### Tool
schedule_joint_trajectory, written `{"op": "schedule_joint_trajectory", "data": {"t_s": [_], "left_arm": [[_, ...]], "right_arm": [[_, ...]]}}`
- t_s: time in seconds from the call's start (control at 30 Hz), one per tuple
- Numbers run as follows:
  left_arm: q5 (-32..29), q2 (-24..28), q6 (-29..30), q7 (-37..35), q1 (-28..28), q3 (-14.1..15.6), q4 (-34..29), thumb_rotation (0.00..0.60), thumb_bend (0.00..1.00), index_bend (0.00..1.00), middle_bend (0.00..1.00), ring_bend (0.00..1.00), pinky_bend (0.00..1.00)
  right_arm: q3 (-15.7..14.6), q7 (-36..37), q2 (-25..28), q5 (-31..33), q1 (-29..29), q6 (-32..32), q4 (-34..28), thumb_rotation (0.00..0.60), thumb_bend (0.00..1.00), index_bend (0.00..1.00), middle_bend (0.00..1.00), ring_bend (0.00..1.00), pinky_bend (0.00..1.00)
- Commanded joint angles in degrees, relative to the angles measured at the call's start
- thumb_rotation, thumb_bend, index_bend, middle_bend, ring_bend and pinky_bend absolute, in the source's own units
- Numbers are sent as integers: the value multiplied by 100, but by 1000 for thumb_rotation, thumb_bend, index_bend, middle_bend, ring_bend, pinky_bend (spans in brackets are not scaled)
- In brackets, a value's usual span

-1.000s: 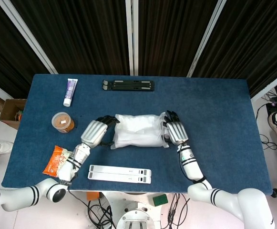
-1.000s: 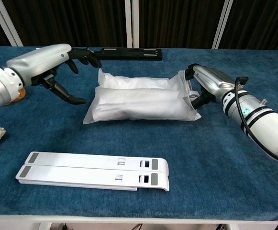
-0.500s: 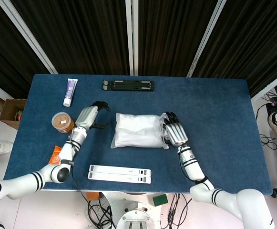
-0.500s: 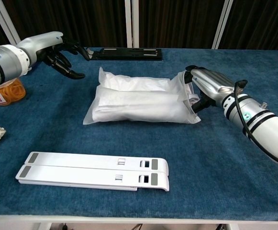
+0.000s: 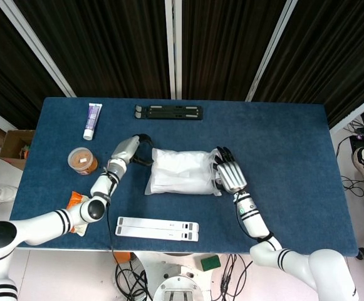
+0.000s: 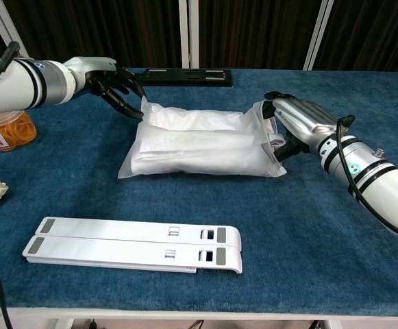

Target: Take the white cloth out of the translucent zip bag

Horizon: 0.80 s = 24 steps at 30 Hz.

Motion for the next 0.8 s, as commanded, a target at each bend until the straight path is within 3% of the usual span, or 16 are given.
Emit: {"op": "schedule_joint_trajectory", "data": {"t_s": [0.03, 0.27, 0.53, 0.8], "left_arm": [[-576, 2, -24, 328, -303, 182, 0, 588, 221, 406, 158, 89, 268], [-742, -174, 477, 662, -466, 329, 68, 576, 238, 448, 158, 89, 269], [-700, -297, 527, 723, -535, 299, 225, 573, 275, 468, 165, 89, 269], [-478, -450, 587, 729, -524, 307, 408, 599, 373, 543, 203, 89, 269]], "right_arm": [[5, 58, 1, -20, -10, 8, 24, 600, 430, 800, 282, 0, 0], [7, 195, -13, -71, -7, 0, 93, 600, 432, 801, 283, 0, 0], [13, 261, -19, -104, -8, -9, 115, 600, 435, 801, 285, 0, 0], [24, 301, -14, -114, -28, 2, 120, 600, 436, 801, 287, 0, 0]]}}
